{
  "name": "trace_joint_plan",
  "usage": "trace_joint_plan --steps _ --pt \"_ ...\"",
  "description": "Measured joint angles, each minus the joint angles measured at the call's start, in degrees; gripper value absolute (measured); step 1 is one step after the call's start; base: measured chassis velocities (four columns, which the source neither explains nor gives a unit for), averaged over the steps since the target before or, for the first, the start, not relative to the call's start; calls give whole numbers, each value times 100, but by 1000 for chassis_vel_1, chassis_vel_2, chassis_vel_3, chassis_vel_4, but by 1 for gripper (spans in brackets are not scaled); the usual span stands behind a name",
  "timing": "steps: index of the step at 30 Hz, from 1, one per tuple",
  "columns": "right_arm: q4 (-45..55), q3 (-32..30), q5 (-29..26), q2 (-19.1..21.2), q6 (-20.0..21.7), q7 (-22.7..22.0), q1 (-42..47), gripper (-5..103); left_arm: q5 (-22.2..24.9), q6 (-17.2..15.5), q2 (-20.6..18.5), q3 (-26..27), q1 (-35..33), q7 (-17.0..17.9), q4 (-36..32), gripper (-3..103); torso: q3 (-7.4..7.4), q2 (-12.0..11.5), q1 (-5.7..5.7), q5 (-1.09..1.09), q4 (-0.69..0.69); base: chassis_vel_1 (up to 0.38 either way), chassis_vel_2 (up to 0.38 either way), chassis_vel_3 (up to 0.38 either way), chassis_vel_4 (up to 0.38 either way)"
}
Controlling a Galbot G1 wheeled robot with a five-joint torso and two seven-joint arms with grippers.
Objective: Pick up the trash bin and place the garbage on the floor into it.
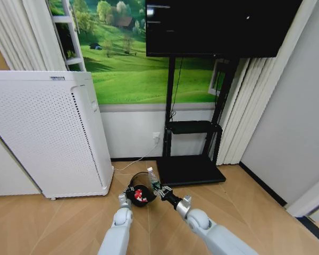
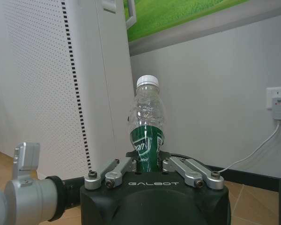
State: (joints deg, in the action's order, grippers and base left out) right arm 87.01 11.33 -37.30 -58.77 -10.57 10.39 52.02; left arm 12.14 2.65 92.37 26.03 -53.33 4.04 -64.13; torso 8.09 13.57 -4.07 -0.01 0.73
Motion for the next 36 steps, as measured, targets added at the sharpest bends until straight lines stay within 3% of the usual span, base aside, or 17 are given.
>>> trace_joint_plan --steps 9,11,14,16,23,27,32,36 --pt "-72 138 137 -285 47 39 20 19 11 4 -11 -27 -30 -20 -23 6 0 0 0 1 -2 0 0 0 0" --pt "-102 173 137 -353 69 44 -36 29 28 4 -13 -52 -93 -20 -82 6 0 0 0 1 -2 0 0 0 0" --pt "-131 188 135 -367 70 50 -71 34 30 4 -15 -50 -106 -21 -84 6 0 0 0 0 -2 0 0 0 0" --pt "-172 202 124 -376 70 58 -116 45 27 5 -16 -35 -108 -21 -75 6 0 0 0 0 -2 0 0 0 0" --pt "-272 212 121 -393 45 75 -174 67 44 6 -19 -53 -99 -19 -79 6 0 0 0 1 -2 0 0 0 0" --pt "-352 219 98 -431 3 94 -232 88 75 5 -20 -78 -99 -12 -91 6 0 0 0 0 -1 0 0 0 0" --pt "-404 227 73 -420 -39 125 -269 99 75 4 -22 -68 -92 -8 -63 6 0 -1 0 1 -2 0 0 0 0" --pt "-405 177 32 -389 -79 107 -278 100 96 -9 -22 -65 -112 2 -129 6 0 0 0 1 -1 0 0 0 0"
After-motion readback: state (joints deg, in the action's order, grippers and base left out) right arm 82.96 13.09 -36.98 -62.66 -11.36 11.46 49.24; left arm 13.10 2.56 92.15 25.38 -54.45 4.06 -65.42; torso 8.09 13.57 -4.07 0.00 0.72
